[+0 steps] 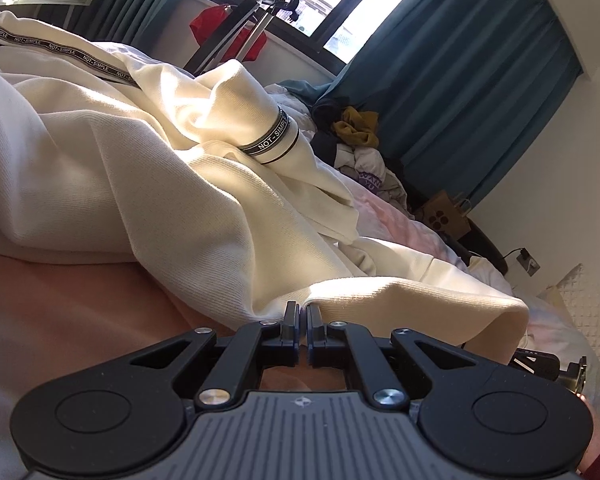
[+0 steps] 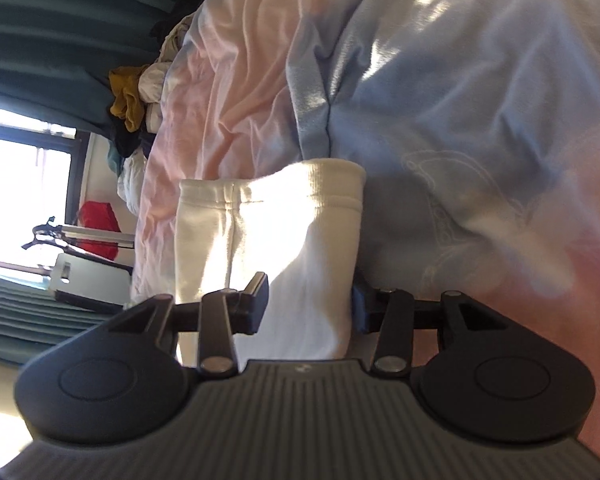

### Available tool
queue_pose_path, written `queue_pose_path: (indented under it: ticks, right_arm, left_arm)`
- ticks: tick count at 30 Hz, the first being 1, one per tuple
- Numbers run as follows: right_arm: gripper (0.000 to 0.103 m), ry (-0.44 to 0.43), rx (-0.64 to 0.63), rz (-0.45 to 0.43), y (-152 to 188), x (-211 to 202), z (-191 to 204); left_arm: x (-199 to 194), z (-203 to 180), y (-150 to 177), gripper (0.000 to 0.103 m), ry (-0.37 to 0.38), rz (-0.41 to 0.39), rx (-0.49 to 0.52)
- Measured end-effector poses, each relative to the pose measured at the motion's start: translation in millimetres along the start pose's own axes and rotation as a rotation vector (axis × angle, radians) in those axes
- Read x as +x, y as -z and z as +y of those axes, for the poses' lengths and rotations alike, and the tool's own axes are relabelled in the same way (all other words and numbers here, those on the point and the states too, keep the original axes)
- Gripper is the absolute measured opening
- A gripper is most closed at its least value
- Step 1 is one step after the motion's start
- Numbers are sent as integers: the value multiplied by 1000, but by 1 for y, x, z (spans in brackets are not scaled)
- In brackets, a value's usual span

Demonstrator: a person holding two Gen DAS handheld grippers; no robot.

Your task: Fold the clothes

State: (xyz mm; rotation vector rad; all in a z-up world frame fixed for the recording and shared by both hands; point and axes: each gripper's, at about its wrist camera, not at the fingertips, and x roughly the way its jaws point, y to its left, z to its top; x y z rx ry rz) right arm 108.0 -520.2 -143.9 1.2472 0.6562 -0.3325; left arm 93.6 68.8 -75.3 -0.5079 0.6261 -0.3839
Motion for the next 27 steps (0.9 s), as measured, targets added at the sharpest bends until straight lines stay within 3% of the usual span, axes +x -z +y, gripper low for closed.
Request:
queue_pose_path:
  ticks: [2, 3, 4, 6, 9, 15, 18, 21, 24, 27]
  right_arm:
    - [30, 30, -53, -43, 0, 5, 6]
    - [16, 45, -80, -64, 0, 8, 9]
    - [11, 48, -102, -82, 0, 7, 14]
    - [8, 98, -214, -145, -1, 1, 30]
    - [7, 121, -283, -233, -7, -11, 41]
    - [6, 9, -310, -520, -25, -59, 47]
    - [6, 101, -341, -581, -39, -61, 39]
    - [6, 173, -267, -499, -53, -44, 16]
    - [7, 156, -142, -460, -56, -39, -2]
    - [7, 149, -146, -452, -55, -38, -1]
  left_arm:
    - [1, 0, 0, 4, -2, 2, -5]
    - [2, 0, 0, 4, -3, 3, -7]
    - [3, 1, 0, 4, -4, 4, -10]
    - [2, 0, 0, 4, 10, -2, -6]
    - [-1, -5, -1, 4, 34, -20, 29]
    - [-5, -8, -1, 5, 66, -4, 44]
    - [-8, -10, 0, 10, 78, 19, 43]
    - [-16, -8, 0, 22, 82, 54, 13]
    - [-25, -4, -2, 31, 55, 108, -37]
    - [-41, 9, -7, 48, 21, 111, -148]
